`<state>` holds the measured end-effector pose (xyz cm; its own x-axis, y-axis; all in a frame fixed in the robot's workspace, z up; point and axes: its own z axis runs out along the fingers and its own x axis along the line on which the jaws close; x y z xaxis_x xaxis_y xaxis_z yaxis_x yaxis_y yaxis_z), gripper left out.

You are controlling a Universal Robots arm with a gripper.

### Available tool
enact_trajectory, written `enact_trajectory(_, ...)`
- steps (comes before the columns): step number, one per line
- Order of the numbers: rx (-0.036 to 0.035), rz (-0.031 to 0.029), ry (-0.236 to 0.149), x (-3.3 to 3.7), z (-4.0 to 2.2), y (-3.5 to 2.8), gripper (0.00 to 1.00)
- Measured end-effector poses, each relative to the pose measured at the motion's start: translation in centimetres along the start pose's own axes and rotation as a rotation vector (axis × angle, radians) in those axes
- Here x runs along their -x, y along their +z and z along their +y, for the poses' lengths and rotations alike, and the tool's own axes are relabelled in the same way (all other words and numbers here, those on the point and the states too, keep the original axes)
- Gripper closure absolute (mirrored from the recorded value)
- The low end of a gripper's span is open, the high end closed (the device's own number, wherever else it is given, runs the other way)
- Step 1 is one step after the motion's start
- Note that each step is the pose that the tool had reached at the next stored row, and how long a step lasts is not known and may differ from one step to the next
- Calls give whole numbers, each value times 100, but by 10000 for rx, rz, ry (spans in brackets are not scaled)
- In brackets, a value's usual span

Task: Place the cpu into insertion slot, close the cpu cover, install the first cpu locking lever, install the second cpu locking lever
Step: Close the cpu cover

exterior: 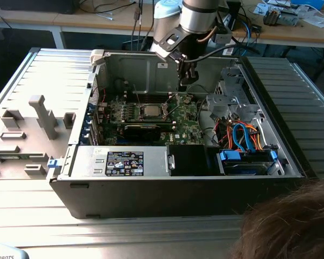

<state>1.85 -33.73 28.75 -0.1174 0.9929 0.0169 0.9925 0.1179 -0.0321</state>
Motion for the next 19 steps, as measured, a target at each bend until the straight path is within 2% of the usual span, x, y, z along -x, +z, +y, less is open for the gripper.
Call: enact_trajectory(19, -4, -9, -257, 10, 74, 79, 89)
